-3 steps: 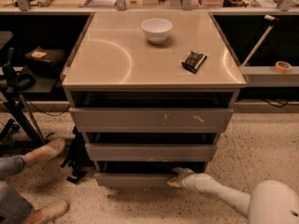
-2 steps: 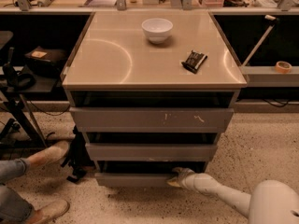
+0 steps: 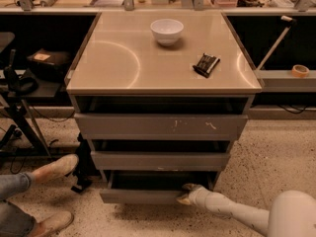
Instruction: Open bottom drawer
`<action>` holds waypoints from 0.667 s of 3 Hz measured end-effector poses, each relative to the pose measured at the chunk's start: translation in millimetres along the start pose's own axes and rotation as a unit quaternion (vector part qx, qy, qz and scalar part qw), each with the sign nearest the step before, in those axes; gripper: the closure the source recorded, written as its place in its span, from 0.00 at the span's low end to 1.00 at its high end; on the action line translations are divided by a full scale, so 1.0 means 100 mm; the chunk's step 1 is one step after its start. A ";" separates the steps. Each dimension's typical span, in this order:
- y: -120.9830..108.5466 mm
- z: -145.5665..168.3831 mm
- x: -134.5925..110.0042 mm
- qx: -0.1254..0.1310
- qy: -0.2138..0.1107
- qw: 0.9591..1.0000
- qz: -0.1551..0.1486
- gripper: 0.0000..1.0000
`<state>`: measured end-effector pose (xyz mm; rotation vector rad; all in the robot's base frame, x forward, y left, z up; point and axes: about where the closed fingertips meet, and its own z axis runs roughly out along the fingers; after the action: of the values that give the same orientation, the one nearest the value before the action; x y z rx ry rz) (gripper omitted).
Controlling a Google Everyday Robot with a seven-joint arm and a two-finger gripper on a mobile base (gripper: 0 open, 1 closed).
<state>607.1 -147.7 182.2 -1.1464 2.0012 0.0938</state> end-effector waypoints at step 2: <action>-0.39 -0.84 0.31 0.084 0.023 0.996 -0.008 1.00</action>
Offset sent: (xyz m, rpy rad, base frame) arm -0.5150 -0.0033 -0.0008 -0.2485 -0.3435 -0.5203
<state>577.6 -227.3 229.5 -1.0644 1.9978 -0.1085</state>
